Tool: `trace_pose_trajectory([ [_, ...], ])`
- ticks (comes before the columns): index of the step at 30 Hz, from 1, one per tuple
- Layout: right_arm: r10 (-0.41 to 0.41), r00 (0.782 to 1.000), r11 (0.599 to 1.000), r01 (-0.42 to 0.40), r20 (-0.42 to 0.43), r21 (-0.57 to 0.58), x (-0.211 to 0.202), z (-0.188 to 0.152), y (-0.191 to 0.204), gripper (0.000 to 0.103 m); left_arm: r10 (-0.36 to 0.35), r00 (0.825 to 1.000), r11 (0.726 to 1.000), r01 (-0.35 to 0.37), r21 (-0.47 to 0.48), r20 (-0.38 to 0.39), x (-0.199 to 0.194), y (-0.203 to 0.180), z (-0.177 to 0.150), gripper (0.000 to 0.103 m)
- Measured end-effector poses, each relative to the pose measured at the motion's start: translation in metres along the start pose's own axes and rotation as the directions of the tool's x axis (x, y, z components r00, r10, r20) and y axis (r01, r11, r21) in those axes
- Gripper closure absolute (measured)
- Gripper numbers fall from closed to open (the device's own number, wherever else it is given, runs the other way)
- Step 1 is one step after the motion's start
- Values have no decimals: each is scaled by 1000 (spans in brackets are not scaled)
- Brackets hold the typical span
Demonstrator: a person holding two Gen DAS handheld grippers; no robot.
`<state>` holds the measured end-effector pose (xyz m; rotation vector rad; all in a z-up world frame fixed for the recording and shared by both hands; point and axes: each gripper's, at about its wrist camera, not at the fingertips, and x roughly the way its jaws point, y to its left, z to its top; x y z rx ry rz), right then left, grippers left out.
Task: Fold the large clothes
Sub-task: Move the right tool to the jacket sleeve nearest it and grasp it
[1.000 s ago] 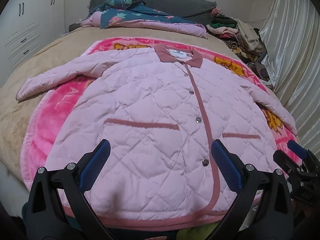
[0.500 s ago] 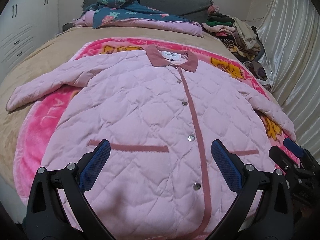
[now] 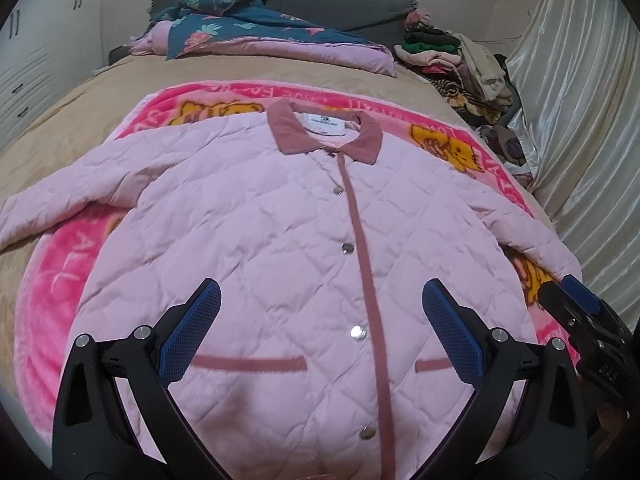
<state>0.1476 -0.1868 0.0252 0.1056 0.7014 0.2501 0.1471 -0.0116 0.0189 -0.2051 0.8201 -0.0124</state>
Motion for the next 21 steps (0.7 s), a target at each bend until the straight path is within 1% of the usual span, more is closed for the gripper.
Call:
trace_pose_trajectory([
  [6,-29,1000,999,28,12,38,7,14,-20,4,-18,1000,1000,18,18,-11,14,-11,15,8],
  [11,-64,998,995,63,13,71,13,19,-39,4,-43,999,999,43,11,-20,24,-16,24,8],
  [15,-94,996,991,92,12,100,16,21,-57,4,-41,999,999,41,5,-31,33,-18,29,8],
  [18,-117,993,984,114,14,134,18,22,-73,4,-41,999,999,41,4,-34,38,-20,33,8],
  [21,-158,987,973,152,24,173,18,25,-94,4,-54,997,999,54,-1,-48,47,-24,40,8],
])
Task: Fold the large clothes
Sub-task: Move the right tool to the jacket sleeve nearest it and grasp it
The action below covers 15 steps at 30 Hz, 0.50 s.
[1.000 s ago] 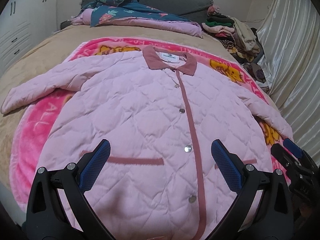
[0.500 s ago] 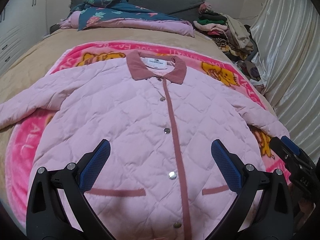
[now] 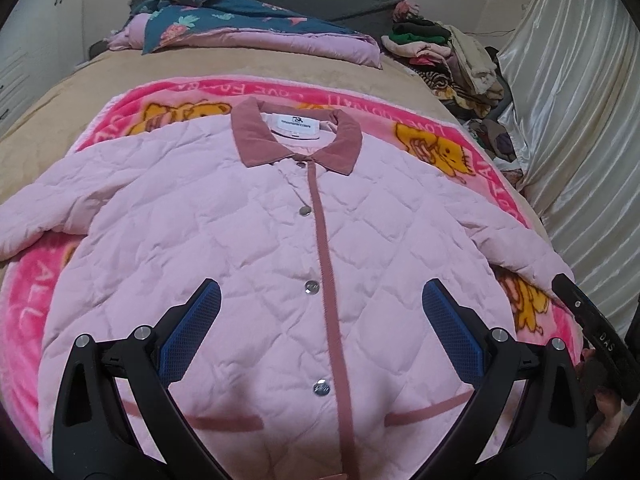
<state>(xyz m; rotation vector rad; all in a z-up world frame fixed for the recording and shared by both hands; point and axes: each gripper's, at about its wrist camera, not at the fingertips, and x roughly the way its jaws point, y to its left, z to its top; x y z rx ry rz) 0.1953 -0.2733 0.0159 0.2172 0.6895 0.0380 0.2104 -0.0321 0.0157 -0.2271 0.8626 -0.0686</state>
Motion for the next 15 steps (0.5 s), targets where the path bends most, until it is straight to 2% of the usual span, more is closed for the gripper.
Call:
trace_pose_trajectory([
  [7,-91,996,991,90,2,98,12,9,-51,4,-4,999,1000,5,11,-35,27,-15,17,8],
  [15,-137,990,966,141,-35,215,30,10,-103,4,-6,996,999,10,38,-88,61,-35,27,8],
])
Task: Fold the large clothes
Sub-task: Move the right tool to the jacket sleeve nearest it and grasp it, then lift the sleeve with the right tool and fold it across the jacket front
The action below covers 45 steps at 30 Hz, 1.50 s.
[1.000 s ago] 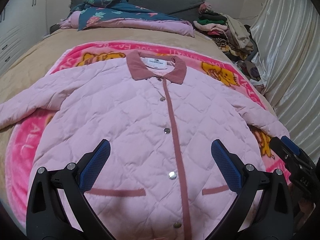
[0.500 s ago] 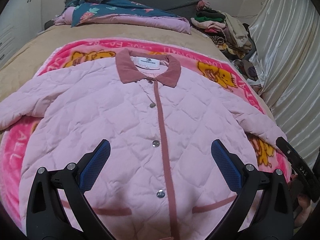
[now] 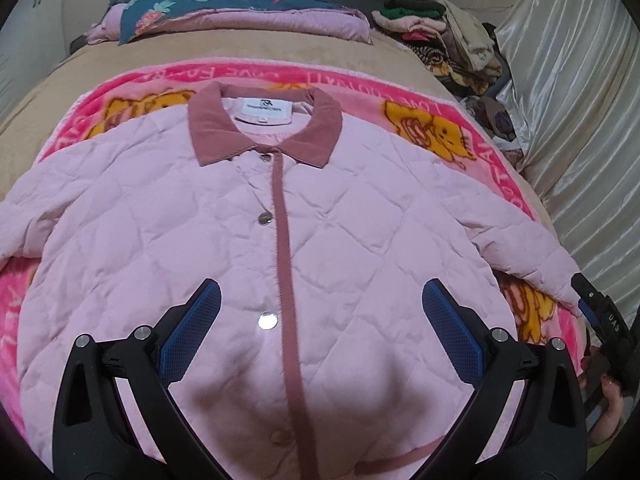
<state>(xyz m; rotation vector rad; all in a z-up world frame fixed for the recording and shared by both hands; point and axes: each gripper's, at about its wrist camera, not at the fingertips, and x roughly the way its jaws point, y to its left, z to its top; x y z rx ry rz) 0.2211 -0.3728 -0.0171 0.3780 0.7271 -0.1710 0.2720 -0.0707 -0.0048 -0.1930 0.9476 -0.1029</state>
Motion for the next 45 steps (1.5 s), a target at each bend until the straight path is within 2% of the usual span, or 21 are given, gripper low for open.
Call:
trace_pose_trajectory([
  [11,-102,994,988,105,-25,113,28,7,-56,4,-10,997,999,14,43,-78,48,-23,9,8],
  [15,-124,991,979,129,-40,160,36,7,-76,4,18,997,998,-13,57,-80,62,-30,11,8],
  [20,-140,988,960,151,-66,234,46,7,-104,4,-5,995,999,10,47,-96,80,-36,17,8],
  [29,-130,984,899,169,-124,403,78,9,-147,4,47,995,998,-43,53,-84,96,-31,36,8],
  [35,-136,986,856,166,-97,490,94,14,-168,4,70,996,996,-67,51,-63,94,-14,42,8],
  [38,-167,984,846,177,-65,503,98,21,-172,4,86,995,996,-84,30,-54,90,-2,43,8],
  [40,-186,982,841,176,-31,513,98,24,-175,8,75,996,997,-75,8,-57,88,6,45,8],
  [42,-197,980,833,176,-16,524,99,28,-178,25,80,996,997,-79,9,-51,85,9,46,8],
  [43,-199,980,834,174,-9,524,97,29,-180,30,85,995,996,-85,12,-46,84,10,46,8],
  [45,-200,980,839,162,16,519,94,31,-180,52,87,995,996,-87,6,-43,80,13,47,8],
])
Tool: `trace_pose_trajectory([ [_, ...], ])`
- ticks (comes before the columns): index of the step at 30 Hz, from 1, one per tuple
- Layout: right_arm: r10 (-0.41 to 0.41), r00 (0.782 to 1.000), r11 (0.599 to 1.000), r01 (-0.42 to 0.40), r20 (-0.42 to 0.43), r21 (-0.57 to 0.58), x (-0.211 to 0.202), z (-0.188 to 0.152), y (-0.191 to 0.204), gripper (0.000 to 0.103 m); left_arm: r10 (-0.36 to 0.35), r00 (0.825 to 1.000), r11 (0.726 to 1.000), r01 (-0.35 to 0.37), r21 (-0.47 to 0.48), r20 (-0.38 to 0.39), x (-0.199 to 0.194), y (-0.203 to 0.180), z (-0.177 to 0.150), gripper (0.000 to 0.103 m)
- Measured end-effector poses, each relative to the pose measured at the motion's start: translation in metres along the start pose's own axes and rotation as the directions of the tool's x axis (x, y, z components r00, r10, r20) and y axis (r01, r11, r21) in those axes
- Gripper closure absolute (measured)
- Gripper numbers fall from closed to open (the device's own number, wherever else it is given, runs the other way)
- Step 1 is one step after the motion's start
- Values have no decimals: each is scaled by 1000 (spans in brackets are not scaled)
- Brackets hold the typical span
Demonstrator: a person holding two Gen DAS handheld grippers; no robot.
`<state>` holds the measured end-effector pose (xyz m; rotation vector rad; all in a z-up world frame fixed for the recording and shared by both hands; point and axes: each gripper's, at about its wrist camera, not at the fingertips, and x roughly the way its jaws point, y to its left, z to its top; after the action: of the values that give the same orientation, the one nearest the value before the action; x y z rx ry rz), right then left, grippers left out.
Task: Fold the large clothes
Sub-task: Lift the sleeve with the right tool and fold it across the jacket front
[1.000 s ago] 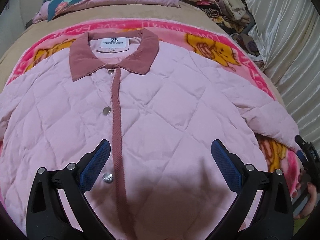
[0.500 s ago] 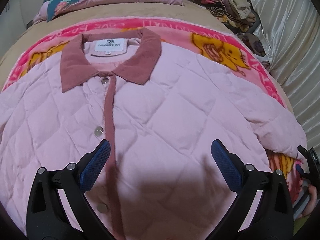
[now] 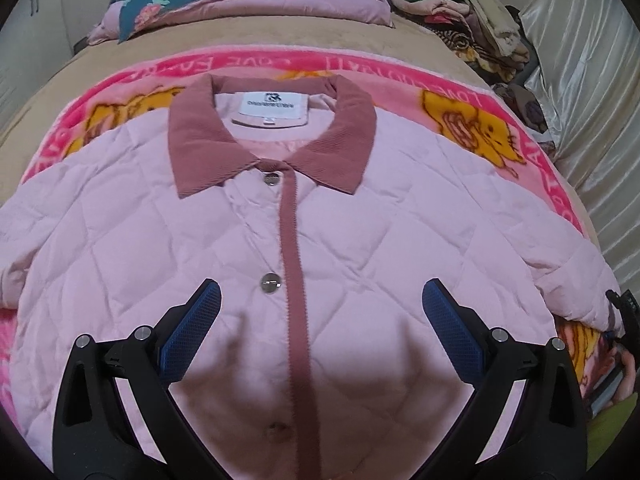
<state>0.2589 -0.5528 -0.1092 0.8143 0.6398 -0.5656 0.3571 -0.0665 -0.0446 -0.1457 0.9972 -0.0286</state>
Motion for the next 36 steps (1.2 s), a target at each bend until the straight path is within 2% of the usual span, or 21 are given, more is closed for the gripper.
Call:
trace_pose_trajectory([
  [3,35,999,999,-35,12,-24,-6,4,4,68,-10,1000,1000,10,-5,-8,-5,3,1,8],
  [6,69,996,994,-65,47,-85,-21,8,12,77,-8,1000,1000,8,15,10,-14,4,1,8],
  [8,99,992,988,-90,71,-129,-35,8,23,79,-12,1000,1000,12,12,8,-18,6,2,8],
  [15,194,973,955,-158,126,-251,-72,6,63,81,-19,999,1000,19,18,33,-34,14,11,8],
  [21,294,945,906,-228,142,-356,-103,-1,106,83,3,998,1000,-4,13,60,-50,29,15,8],
  [31,414,906,824,-329,94,-460,-139,-20,181,84,23,997,999,-21,-35,75,-69,63,20,8],
  [36,461,885,777,-366,67,-512,-153,-34,214,84,50,992,999,-47,-26,117,-81,77,25,8],
])
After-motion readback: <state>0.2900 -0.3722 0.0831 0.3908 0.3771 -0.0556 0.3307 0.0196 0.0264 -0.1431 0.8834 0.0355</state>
